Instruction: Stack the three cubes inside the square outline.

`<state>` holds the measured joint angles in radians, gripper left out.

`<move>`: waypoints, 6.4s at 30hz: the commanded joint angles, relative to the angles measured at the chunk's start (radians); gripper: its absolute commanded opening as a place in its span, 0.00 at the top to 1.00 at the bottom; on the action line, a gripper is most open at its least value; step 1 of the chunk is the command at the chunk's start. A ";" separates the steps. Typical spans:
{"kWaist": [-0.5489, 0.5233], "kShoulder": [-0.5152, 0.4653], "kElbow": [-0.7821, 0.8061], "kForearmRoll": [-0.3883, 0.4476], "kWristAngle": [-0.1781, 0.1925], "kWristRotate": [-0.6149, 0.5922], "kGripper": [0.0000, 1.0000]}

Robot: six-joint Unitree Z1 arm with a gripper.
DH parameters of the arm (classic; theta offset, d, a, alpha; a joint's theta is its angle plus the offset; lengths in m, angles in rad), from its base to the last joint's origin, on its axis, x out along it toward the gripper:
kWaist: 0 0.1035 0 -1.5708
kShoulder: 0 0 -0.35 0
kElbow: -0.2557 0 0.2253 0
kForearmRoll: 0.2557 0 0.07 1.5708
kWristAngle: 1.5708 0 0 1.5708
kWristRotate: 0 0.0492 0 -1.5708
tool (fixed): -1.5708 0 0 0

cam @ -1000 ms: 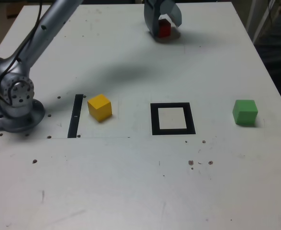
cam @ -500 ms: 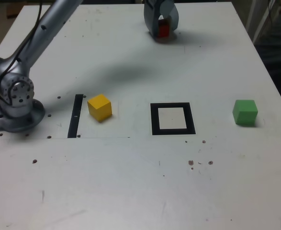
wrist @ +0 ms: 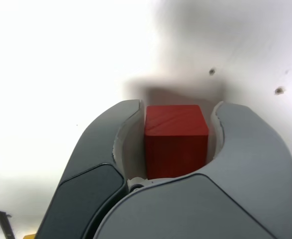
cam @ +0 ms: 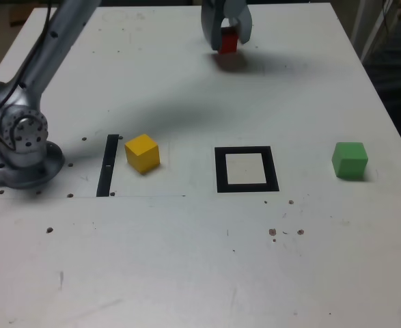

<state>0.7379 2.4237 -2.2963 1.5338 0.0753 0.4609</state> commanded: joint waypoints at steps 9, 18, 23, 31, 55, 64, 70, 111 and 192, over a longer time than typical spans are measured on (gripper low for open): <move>-0.099 -0.239 0.359 -0.168 -0.030 -0.028 0.72; -0.211 -0.406 0.588 -0.256 -0.034 -0.103 0.72; -0.307 -0.473 0.678 -0.287 -0.037 -0.159 0.72; -0.472 -0.519 0.754 -0.312 -0.040 -0.261 0.72; -0.772 -0.548 0.927 -0.488 -0.073 -0.481 0.72; -0.800 -0.523 0.946 -0.534 -0.082 -0.502 0.72; -0.801 -0.498 0.949 -0.552 -0.086 -0.503 0.72; -0.778 -0.646 1.105 -0.658 -0.023 -0.502 0.01; -0.821 -0.808 1.531 -0.755 0.105 0.205 0.66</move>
<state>-0.0817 1.6142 -0.7682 0.7830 0.1815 0.6687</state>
